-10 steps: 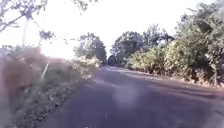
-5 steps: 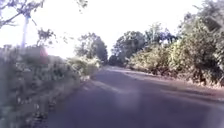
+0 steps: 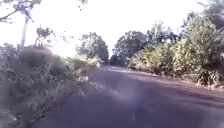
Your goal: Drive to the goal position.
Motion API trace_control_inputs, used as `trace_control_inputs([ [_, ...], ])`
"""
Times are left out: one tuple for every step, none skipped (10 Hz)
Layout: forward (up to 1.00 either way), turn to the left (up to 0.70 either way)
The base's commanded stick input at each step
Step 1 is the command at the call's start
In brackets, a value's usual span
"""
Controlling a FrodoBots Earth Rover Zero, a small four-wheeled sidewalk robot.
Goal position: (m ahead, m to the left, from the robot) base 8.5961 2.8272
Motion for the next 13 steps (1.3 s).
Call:
trace_control_inputs([
  [0.85,0.0],
  [0.85,0.0],
  [0.85,0.0],
  [0.85,0.0],
  [0.85,0.0],
  [0.85,0.0],
  [0.85,0.0],
  [0.85,0.0],
  [0.85,0.0],
  [0.85,0.0],
  [0.85,0.0],
  [0.85,0.0],
  [0.85,0.0],
])
